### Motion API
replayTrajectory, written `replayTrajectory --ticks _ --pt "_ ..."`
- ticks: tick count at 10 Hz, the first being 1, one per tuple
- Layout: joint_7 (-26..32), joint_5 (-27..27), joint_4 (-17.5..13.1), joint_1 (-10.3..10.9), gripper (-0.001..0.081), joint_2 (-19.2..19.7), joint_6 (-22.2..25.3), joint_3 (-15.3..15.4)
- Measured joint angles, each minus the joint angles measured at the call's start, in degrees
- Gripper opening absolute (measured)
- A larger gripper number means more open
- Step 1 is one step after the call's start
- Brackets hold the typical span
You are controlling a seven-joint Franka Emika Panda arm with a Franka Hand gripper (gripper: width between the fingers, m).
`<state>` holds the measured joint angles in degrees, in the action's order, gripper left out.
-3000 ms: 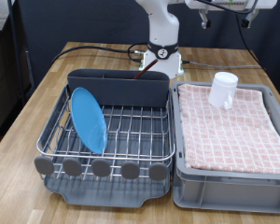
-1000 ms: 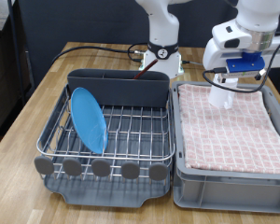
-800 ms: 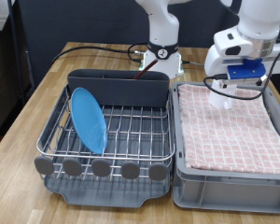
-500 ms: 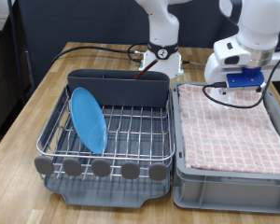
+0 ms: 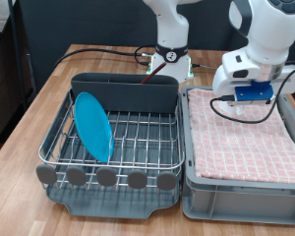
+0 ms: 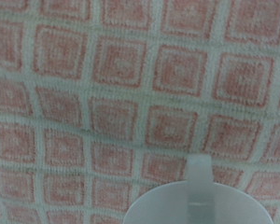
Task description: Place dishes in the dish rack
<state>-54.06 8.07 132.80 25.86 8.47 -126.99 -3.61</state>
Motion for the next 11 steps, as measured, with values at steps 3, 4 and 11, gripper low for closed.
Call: replayTrajectory --ticks 3,4,11 --pt "1.27 0.72 1.54 -0.13 0.0802 0.03 -1.3 -0.31" --pt "1.93 1.02 2.09 -0.26 0.0802 0.05 -1.68 -0.37" --pt "2.38 1.29 4.11 -0.32 0.0348 0.08 -3.85 -1.13"
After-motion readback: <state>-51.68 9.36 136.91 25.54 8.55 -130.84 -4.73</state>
